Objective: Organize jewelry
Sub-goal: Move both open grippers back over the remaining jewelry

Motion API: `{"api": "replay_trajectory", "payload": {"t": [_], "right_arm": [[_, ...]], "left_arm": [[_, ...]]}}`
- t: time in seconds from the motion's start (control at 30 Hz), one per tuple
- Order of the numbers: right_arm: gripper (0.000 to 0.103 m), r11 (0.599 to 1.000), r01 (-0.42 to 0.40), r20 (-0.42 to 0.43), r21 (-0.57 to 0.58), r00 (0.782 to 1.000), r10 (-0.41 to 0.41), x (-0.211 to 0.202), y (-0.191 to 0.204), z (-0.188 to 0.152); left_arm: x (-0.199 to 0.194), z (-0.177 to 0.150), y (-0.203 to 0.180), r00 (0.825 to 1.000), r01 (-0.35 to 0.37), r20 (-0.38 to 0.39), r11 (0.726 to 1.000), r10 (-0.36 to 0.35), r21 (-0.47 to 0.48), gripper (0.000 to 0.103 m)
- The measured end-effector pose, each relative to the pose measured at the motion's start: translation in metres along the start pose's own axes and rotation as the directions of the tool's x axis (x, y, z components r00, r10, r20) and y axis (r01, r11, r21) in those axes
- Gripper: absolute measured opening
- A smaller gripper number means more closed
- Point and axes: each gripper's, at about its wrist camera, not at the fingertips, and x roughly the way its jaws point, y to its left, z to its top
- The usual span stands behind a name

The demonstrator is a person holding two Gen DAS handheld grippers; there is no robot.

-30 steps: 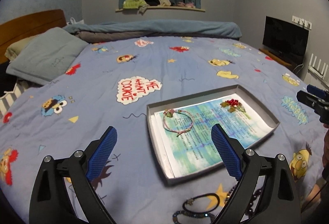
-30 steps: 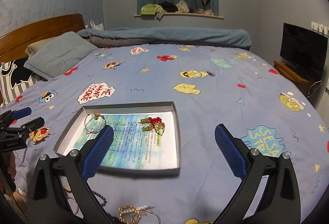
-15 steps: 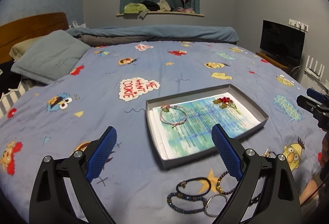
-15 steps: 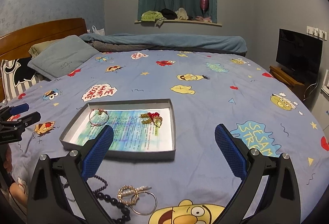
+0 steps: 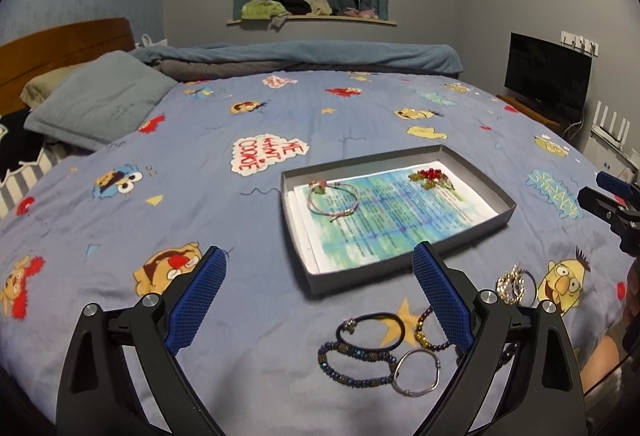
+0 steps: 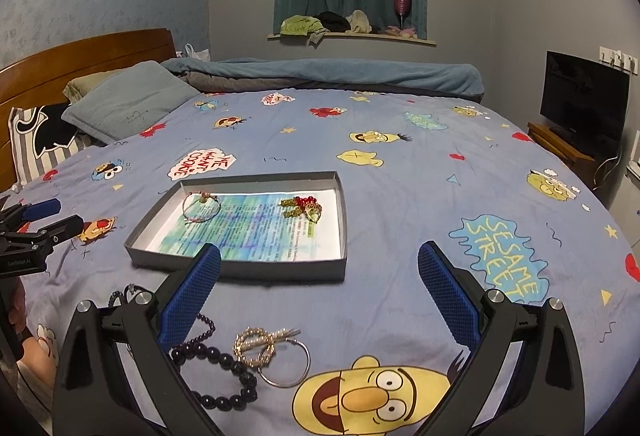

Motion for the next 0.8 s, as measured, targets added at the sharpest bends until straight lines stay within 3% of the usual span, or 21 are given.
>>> {"api": "replay_trajectory", "payload": {"t": [0.53, 0.8], "right_arm": [[0.097, 0.999, -0.005, -0.045, -0.031, 0.999, 0.004, 0.005, 0.011, -0.042], [0.097, 0.998, -0.042, -0.074, -0.037, 0.996, 0.039, 0.005, 0.010, -0.064]], "left_arm": [[0.010, -0.042, -0.012, 0.998, -0.050, -0.029, 0.998, 0.051, 0.050, 0.096], [0.018, -0.069, -0.009, 0.995, 0.007, -0.095, 0.999, -0.003, 0.043, 0.096]]}}
